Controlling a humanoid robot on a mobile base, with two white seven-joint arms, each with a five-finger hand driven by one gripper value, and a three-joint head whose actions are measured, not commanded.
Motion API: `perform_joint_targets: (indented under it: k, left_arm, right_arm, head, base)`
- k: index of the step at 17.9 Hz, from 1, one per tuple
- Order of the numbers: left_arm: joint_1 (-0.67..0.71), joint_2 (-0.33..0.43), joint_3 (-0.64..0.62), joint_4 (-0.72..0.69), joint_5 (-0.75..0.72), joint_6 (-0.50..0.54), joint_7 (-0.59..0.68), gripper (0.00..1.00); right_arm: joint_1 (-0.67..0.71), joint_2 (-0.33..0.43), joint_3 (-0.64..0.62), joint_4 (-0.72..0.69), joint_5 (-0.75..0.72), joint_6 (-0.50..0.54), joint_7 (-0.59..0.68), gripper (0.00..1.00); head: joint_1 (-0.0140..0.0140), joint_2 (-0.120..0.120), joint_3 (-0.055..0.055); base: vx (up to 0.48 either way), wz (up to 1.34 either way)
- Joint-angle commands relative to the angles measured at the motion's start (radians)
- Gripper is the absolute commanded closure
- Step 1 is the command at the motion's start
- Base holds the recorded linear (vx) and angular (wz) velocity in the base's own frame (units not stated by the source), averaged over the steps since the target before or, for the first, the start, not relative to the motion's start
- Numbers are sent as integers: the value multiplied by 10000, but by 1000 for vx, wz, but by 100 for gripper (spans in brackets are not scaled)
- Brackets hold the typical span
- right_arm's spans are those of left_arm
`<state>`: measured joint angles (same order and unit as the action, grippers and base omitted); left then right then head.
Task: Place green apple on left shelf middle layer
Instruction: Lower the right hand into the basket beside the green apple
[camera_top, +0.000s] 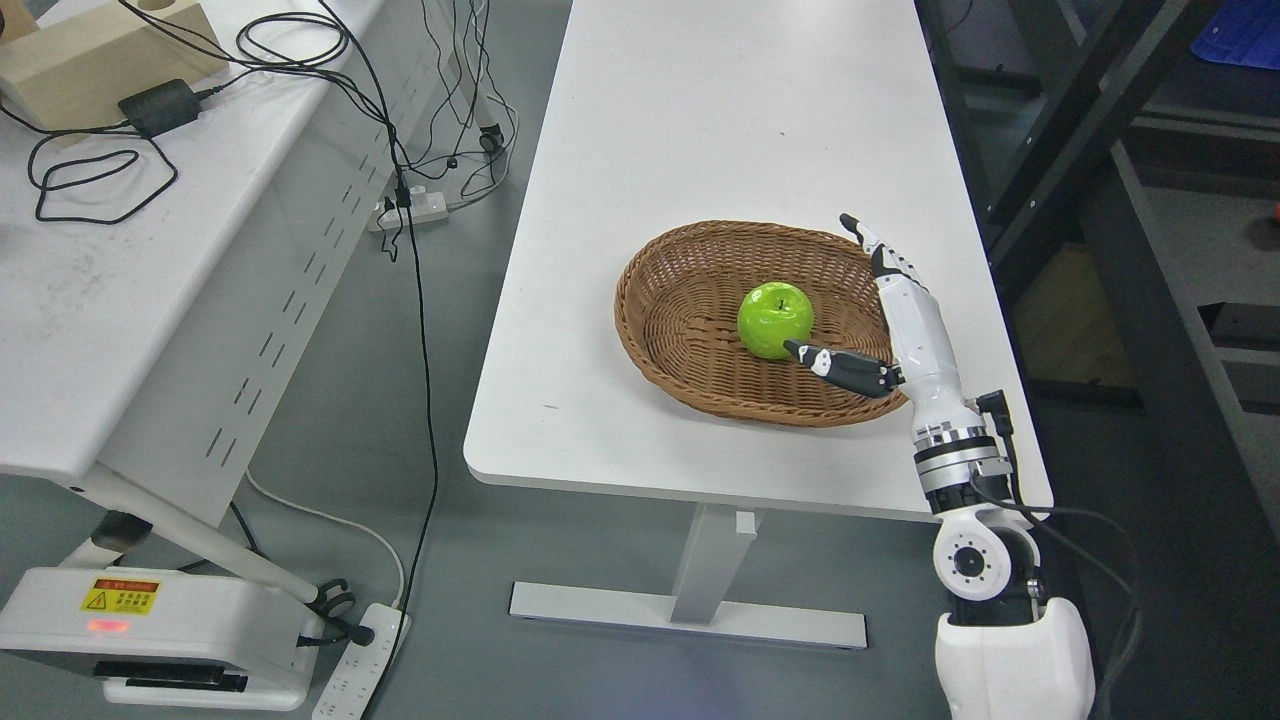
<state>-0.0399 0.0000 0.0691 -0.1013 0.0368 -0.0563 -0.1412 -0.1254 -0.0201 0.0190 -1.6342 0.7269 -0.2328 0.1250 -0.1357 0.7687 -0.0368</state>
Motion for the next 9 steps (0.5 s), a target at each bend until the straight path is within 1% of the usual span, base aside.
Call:
perform_joint_targets:
  k: [1,3,6,9]
  left_arm:
    - [0,175,0,0,0,-5,1,0]
    - [0,175,0,0,0,-20,1,0]
    - [0,175,0,0,0,-20,1,0]
    - [0,175,0,0,0,-5,1,0]
  right_arm:
    - [-541,27,668,1323,462,28,437,1]
    - [-693,27,807,1919,523,28,453,1]
    - [-939,27,822,2167,1334,149,483,1]
    - [-1047,27,868,2428,1567,166,712,1]
  head:
    - [0,0,0]
    - [0,0,0]
    - [0,0,0]
    - [0,0,0]
  base:
    - [85,0]
    - [75,-1]
    - [35,10]
    - [9,1]
